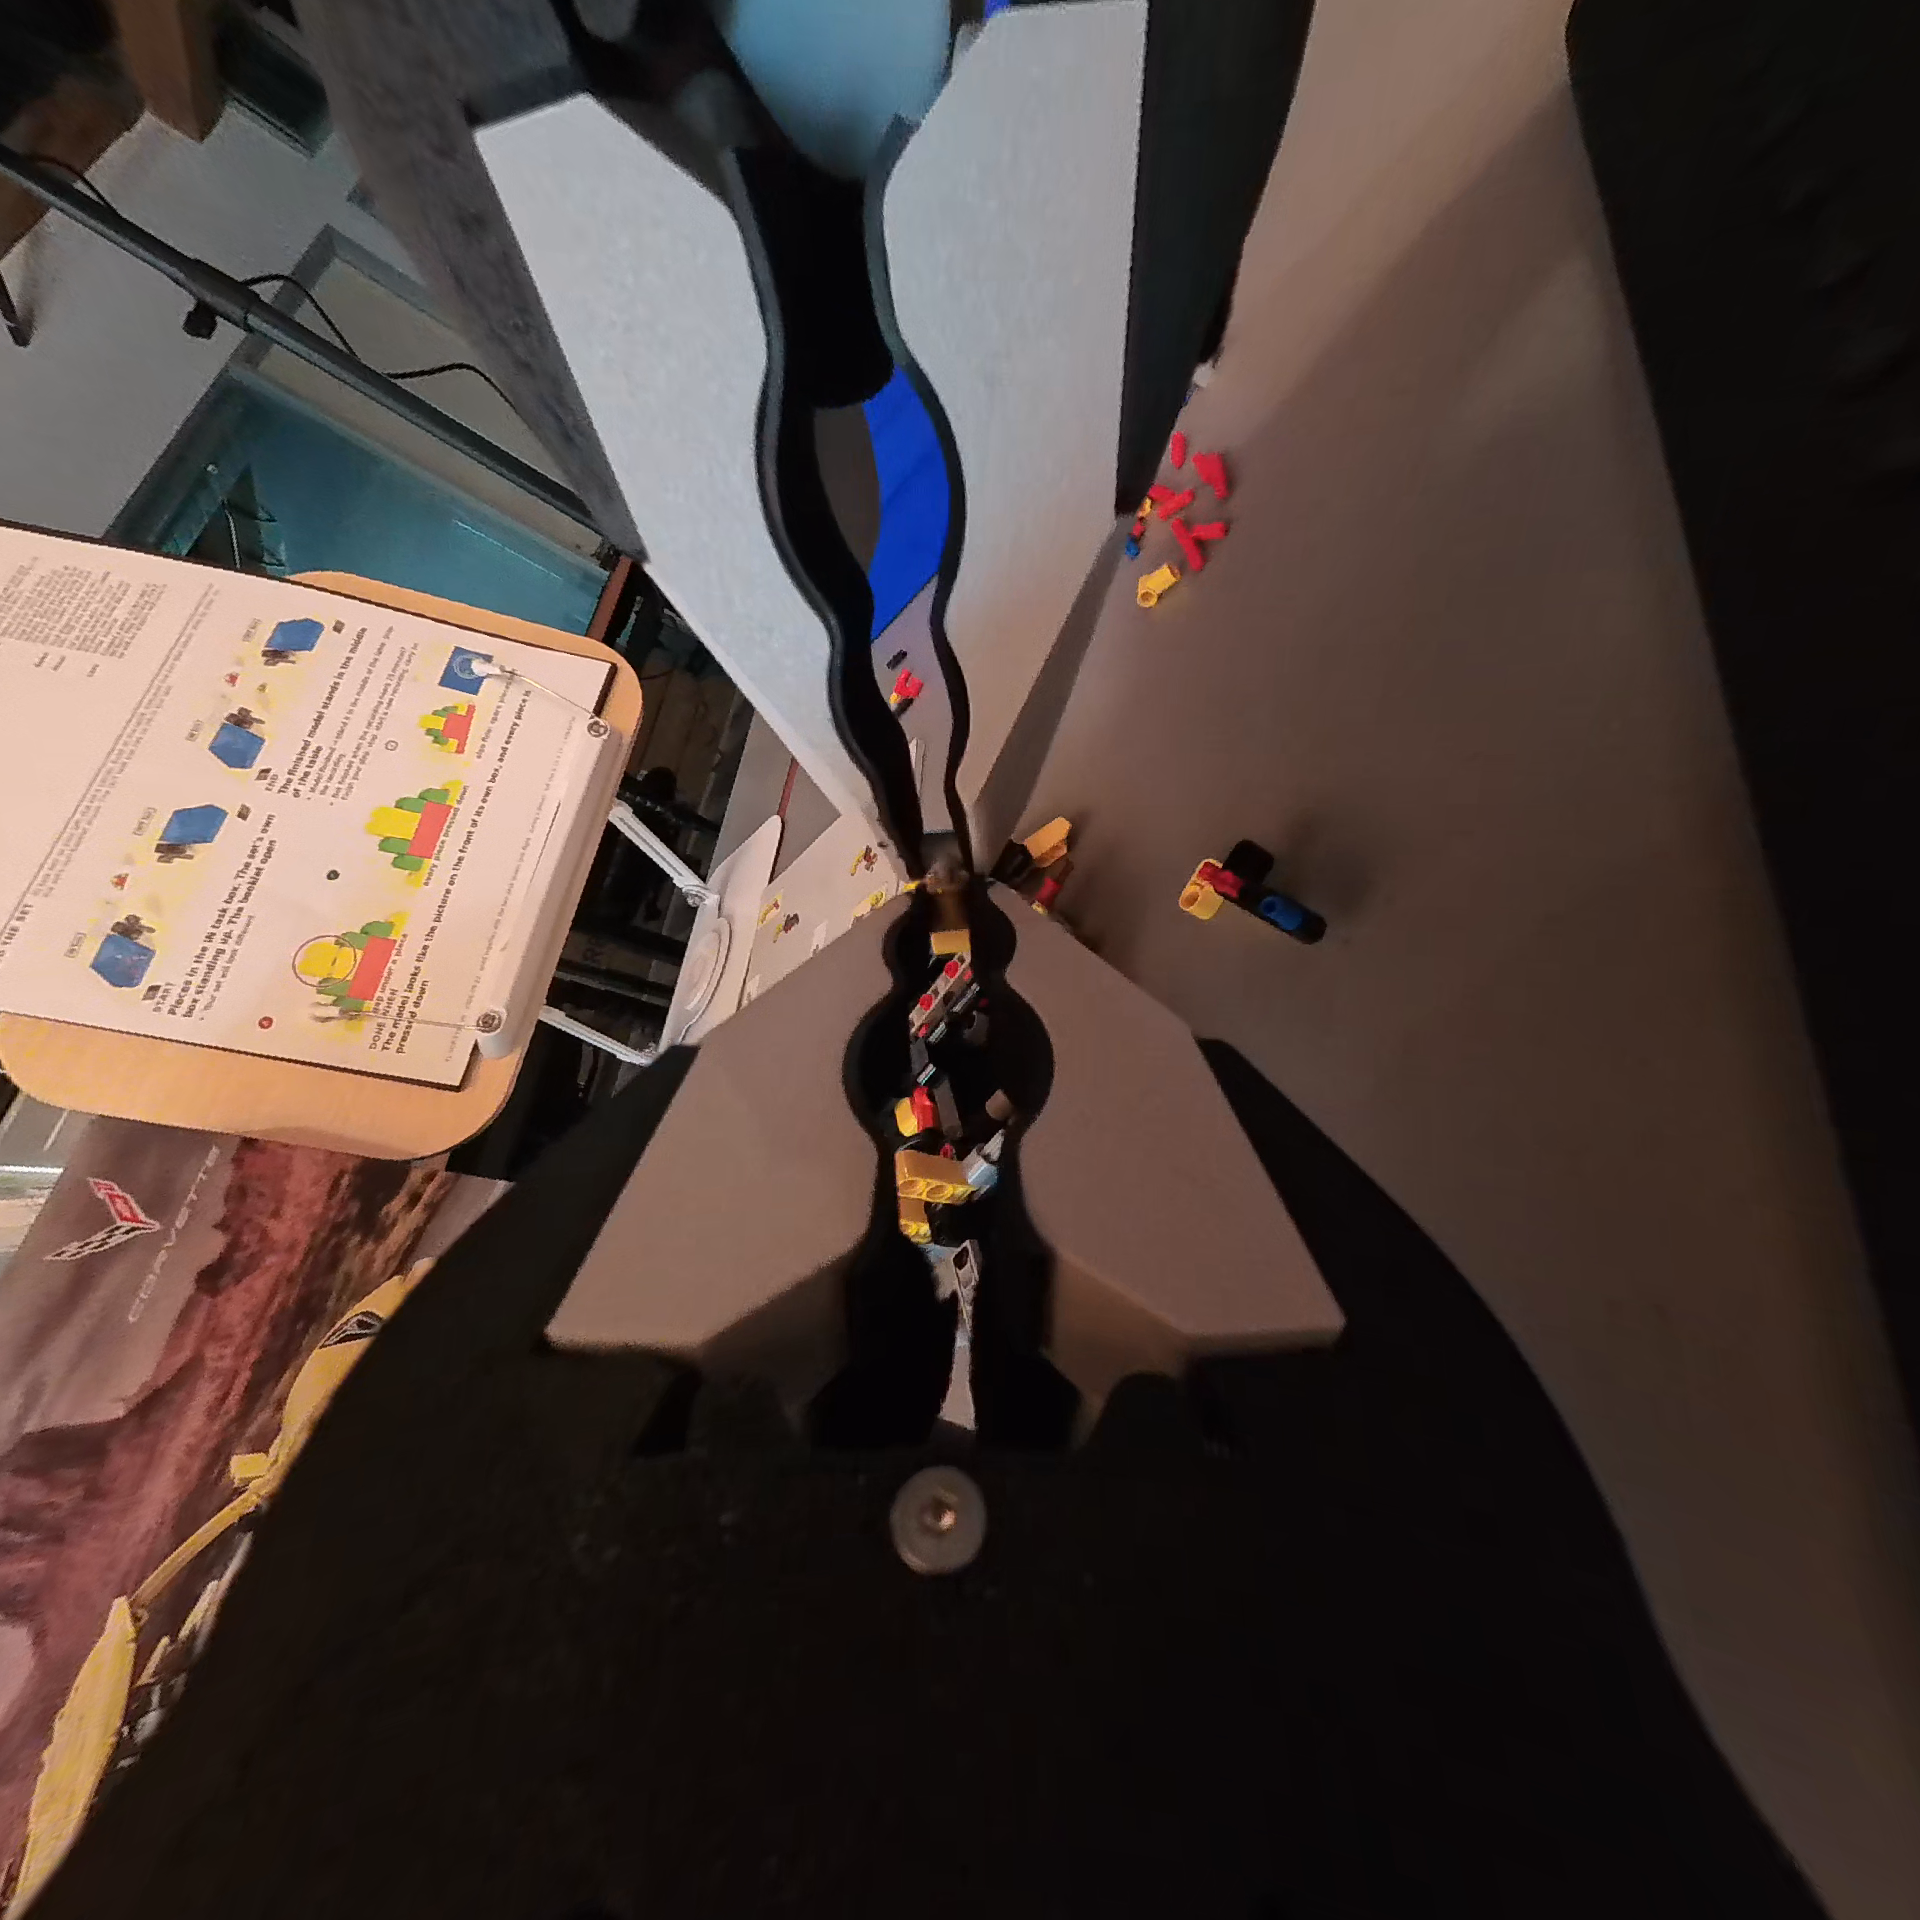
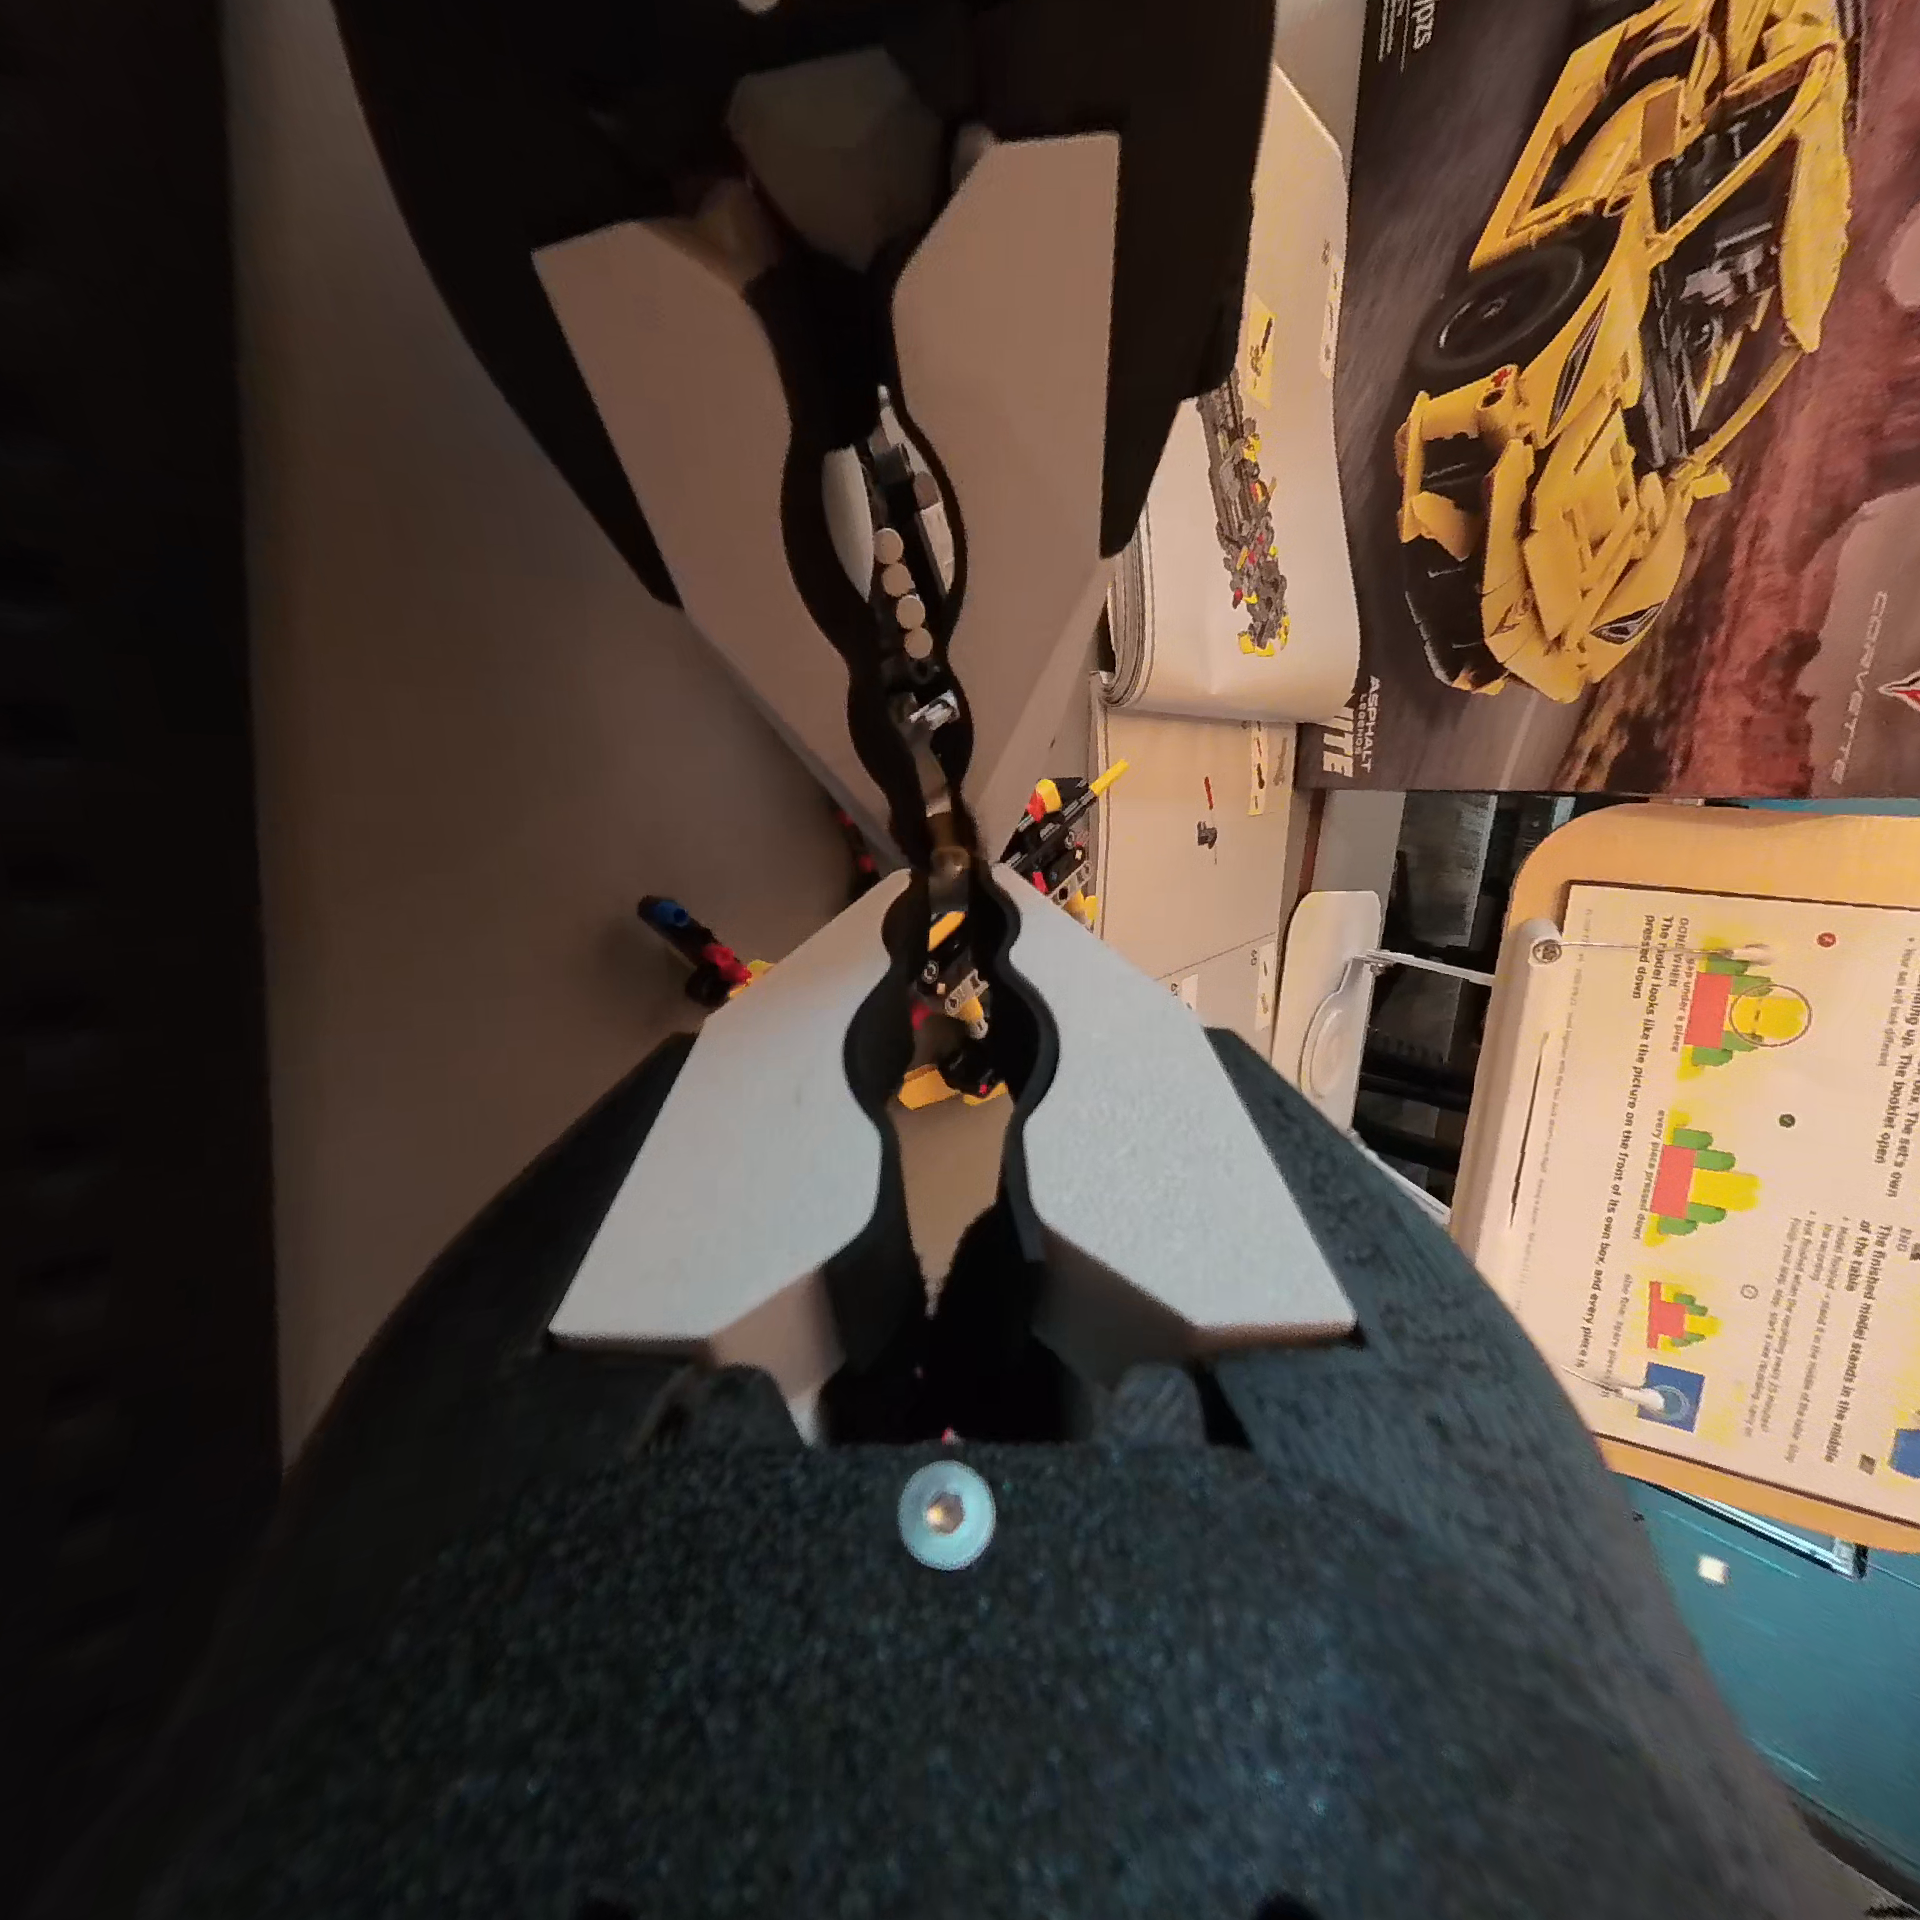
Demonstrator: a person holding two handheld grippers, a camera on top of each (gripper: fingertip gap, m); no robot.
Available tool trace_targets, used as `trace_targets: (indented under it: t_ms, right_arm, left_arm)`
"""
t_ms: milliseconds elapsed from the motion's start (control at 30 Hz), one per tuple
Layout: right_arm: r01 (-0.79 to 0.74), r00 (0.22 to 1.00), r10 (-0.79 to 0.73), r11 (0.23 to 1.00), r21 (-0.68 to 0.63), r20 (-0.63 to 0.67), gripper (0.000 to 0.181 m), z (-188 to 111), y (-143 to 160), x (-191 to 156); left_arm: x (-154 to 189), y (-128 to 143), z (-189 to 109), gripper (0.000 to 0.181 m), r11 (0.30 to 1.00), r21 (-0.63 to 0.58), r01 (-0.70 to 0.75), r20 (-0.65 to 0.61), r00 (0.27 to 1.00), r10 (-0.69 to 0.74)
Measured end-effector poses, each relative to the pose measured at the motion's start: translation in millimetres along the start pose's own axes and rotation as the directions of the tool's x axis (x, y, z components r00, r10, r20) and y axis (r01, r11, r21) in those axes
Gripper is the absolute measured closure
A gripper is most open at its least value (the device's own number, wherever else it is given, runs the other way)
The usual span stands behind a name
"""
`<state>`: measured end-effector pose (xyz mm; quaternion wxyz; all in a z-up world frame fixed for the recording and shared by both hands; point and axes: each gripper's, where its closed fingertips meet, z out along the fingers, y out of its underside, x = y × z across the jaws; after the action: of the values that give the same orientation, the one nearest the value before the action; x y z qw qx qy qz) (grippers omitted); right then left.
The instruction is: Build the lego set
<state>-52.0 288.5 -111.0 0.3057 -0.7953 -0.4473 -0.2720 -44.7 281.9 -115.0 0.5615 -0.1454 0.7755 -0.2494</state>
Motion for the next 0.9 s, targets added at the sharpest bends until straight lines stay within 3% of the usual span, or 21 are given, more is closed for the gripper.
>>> trace_targets:
  t_ms: [167, 200, 267, 333, 400, 500, 567, 667, 733, 900]
  right_arm:
    - [-0.218, 0.976, 0.213, 0.970, 0.112, 0.050, 0.172, -3.9, -0.8, 3.7]
    - [-0.282, 0.959, 0.275, 0.946, 0.159, 0.064, 0.169, -8.3, -1.9, 6.7]
    - [-0.395, 0.917, 0.396, 0.884, 0.251, 0.050, 0.146, -17.3, 1.9, 19.4]
    - [-0.481, 0.873, 0.479, 0.812, 0.330, 0.094, 0.145, -23.7, 4.8, 22.6]
    - [-0.523, 0.847, 0.515, 0.761, 0.383, 0.133, 0.140, -24.6, -0.7, 17.4]
    - [-0.457, 0.864, 0.504, 0.799, 0.391, -0.018, 0.141, -15.6, -3.5, 20.2]
    - [-0.392, 0.867, 0.481, 0.820, 0.418, -0.131, 0.143, -17.7, -13.2, 32.0]
    - [-0.318, 0.861, 0.448, 0.845, 0.430, -0.242, 0.144, -23.3, -20.9, 50.7]
    - [-0.285, 0.873, 0.418, 0.856, 0.432, -0.252, 0.146, -24.5, -24.2, 53.9]
    - [-0.208, 0.914, 0.314, 0.907, 0.365, -0.258, 0.147, -17.5, -24.7, 45.5]
  left_arm:
    - [-3.8, -4.4, -1.3, 0.174, 0.993, 0.052, 0.104, -0.028, 0.994, -0.102]
    - [-6.4, -7.5, -3.2, 0.174, 0.988, 0.073, 0.139, -0.033, 0.990, -0.136]
    - [-14.3, -9.6, -5.9, 0.174, 0.969, 0.097, 0.227, -0.041, 0.974, -0.224]
    - [-24.9, -14.9, -9.6, 0.174, 0.906, 0.142, 0.399, -0.090, 0.917, -0.389]
    - [-39.7, -16.9, -13.0, 0.174, 0.772, 0.176, 0.611, -0.163, 0.792, -0.589]
    - [-54.0, -15.3, -16.6, 0.173, 0.460, 0.163, 0.873, -0.328, 0.487, -0.809]
    - [-56.7, -17.4, -19.2, 0.173, 0.319, 0.140, 0.937, -0.422, 0.348, -0.837]
    - [-56.0, -22.2, -22.3, 0.173, 0.175, 0.082, 0.981, -0.526, 0.192, -0.829]
    - [-57.0, -22.3, -23.5, 0.174, 0.092, 0.047, 0.995, -0.565, 0.102, -0.819]
    - [-49.6, -25.2, -24.6, 0.174, 0.003, -0.073, 0.997, -0.639, -0.045, -0.768]
